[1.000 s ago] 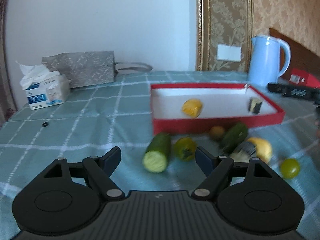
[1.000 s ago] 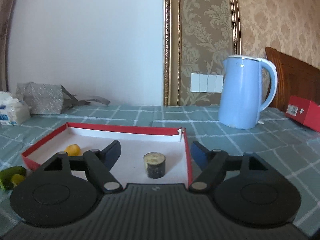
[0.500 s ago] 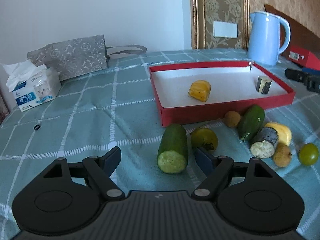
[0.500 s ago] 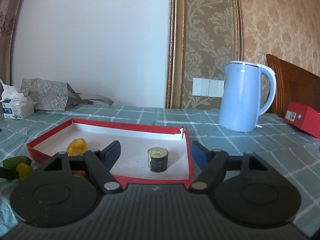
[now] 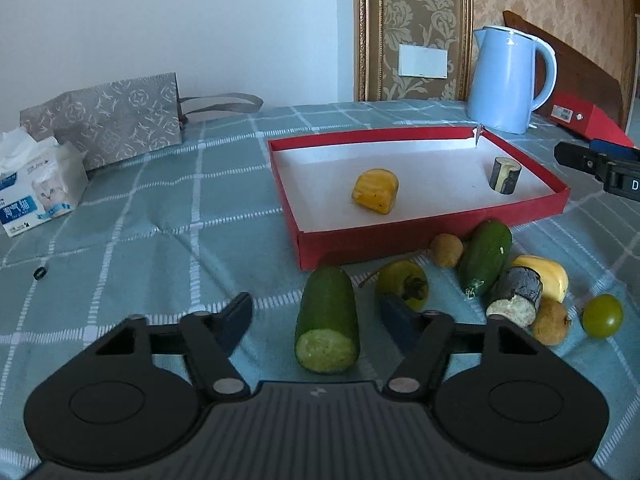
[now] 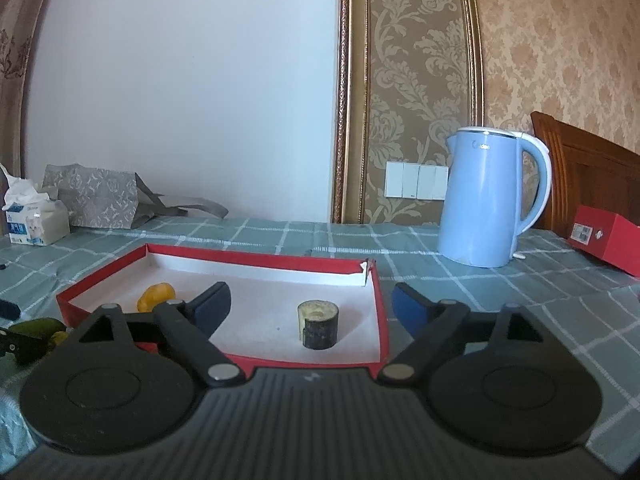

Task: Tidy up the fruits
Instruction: 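Grasp the cucumber piece with the left tool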

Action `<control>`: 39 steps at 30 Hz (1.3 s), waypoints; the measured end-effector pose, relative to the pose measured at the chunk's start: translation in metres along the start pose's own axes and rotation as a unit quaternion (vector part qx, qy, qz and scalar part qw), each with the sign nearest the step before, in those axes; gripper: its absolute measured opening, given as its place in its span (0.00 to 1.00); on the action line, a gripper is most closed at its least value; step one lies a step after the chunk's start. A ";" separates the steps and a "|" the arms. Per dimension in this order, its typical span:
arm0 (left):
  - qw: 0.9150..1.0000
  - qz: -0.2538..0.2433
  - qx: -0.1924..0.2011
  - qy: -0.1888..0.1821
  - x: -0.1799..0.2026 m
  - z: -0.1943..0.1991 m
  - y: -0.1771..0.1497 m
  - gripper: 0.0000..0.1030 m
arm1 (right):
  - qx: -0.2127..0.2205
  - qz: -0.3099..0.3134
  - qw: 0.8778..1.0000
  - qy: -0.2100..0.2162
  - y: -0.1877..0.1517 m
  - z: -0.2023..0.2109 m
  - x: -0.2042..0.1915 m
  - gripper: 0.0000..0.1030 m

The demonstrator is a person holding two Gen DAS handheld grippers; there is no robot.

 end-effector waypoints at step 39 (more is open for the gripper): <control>0.994 0.087 0.017 0.066 -0.011 0.011 -0.012 0.31 | -0.053 0.013 0.996 0.065 -0.028 0.030 -0.006 0.73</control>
Point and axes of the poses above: each gripper's, at about its wrist camera, not at the fingertips, and z roughly against the way its jaws point, x to its right, y to its top, the point moved 10 cm from there along -z, roughly the way its jaws point, and after that the axes turned 14 degrees about -x, right-handed, at the moved point
